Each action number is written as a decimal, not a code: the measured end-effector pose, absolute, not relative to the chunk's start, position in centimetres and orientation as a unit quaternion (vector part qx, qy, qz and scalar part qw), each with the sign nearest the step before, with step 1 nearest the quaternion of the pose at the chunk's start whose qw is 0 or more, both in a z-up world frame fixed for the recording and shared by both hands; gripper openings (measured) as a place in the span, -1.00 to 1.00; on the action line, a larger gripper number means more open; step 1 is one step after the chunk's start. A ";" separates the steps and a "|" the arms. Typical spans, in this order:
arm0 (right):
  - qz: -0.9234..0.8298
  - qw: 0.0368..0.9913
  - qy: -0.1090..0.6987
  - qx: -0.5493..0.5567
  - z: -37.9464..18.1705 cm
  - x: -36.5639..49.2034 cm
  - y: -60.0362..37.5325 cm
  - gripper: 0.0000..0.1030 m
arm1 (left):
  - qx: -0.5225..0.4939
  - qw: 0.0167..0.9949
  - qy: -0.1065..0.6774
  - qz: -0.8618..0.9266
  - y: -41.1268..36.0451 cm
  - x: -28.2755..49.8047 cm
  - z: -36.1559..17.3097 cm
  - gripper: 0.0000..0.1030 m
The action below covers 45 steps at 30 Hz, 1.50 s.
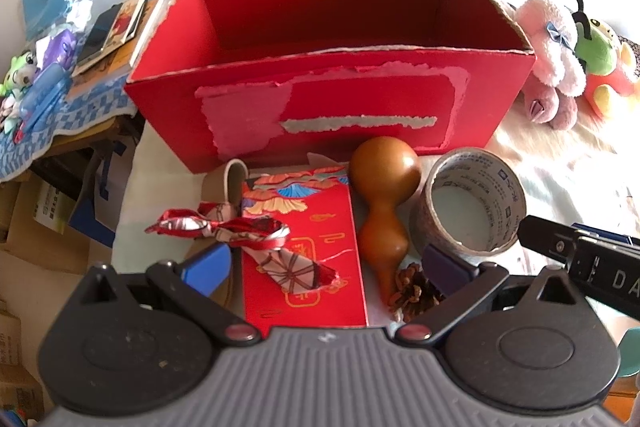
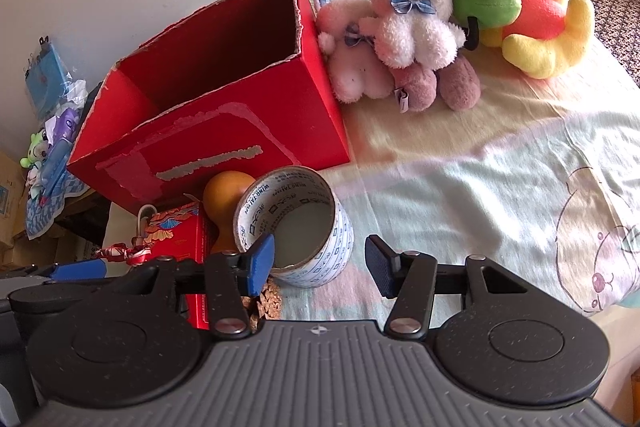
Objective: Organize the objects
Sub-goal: 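Move the right gripper toward the clear packing-tape roll, then close the right gripper on the rim of the tape roll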
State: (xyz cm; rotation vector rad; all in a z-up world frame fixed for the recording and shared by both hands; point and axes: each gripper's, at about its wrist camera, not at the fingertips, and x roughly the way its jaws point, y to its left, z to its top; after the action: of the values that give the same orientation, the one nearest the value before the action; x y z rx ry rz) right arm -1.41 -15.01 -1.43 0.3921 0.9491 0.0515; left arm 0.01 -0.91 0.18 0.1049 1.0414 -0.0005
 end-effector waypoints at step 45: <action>0.057 0.880 0.443 0.161 -1.6 2.5 -24.7 -0.78 | -0.063 0.830 0.513 -0.209 -11.2 4.8 1.2 -0.72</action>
State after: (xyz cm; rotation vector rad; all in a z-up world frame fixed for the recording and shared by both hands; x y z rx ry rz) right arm 2.49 -24.71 -1.65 0.3354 0.9232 0.1184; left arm 4.81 -11.18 1.20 -0.1333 1.0889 -0.4431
